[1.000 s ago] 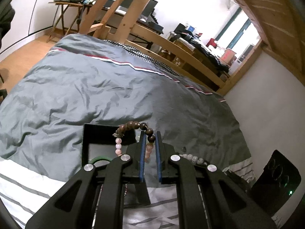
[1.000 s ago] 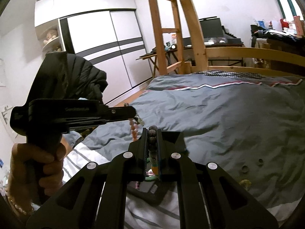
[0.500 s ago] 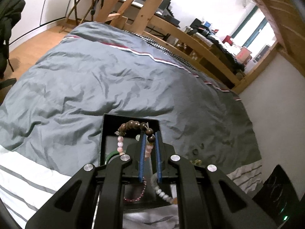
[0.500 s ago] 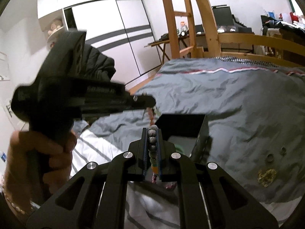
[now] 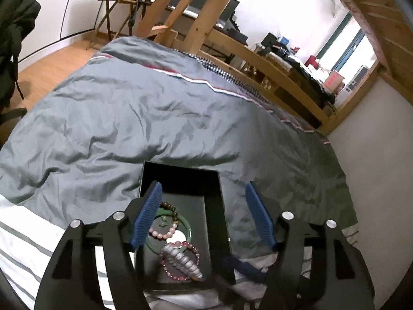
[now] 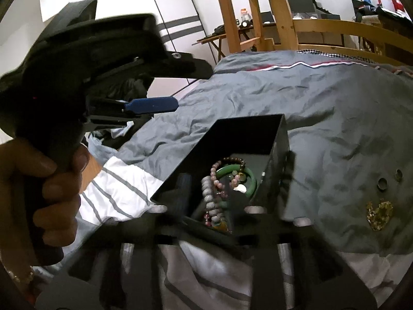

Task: Organize jewelry
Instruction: 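Carry both bracelets over the black box and open both tools to drop them, then grasp the gold pendant with the right tool while the left tool reaches toward the gold chain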

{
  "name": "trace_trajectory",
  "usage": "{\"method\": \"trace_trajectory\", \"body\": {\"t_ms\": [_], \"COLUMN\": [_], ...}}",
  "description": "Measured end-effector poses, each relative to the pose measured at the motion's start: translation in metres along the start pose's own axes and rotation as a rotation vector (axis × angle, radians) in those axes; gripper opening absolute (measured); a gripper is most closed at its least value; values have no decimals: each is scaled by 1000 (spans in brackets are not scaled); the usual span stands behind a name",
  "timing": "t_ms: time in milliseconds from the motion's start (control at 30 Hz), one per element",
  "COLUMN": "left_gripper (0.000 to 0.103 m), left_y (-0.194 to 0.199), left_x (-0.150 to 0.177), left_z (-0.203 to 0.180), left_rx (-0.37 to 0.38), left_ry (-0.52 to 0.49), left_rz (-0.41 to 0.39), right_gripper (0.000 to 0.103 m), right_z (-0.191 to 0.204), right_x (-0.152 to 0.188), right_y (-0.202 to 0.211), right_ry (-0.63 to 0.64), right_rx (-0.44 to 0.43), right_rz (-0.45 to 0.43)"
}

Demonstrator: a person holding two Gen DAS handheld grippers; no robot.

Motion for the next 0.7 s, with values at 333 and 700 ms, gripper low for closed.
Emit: {"method": "trace_trajectory", "body": {"t_ms": [333,700], "left_gripper": [90,90], "left_y": [-11,-67], "left_x": [7,31], "left_z": [-33,-123], "left_rx": [20,-37], "left_ry": [-67,-335], "left_rz": [11,59], "right_gripper": [92,93], "right_z": [-58,-170], "right_x": [1,36], "right_y": [52,111], "right_ry": [-68,-182], "right_rx": [101,309], "right_rz": [-89,-103]}}
Point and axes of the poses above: each gripper's, at about its wrist camera, not at the fingertips, and y roughly against the way its jaws point, z to its left, x to its underside, the point moved 8 cm from there along -y, roughly the way its jaws point, and after that the axes turned 10 degrees about z, right-handed, at the moved point
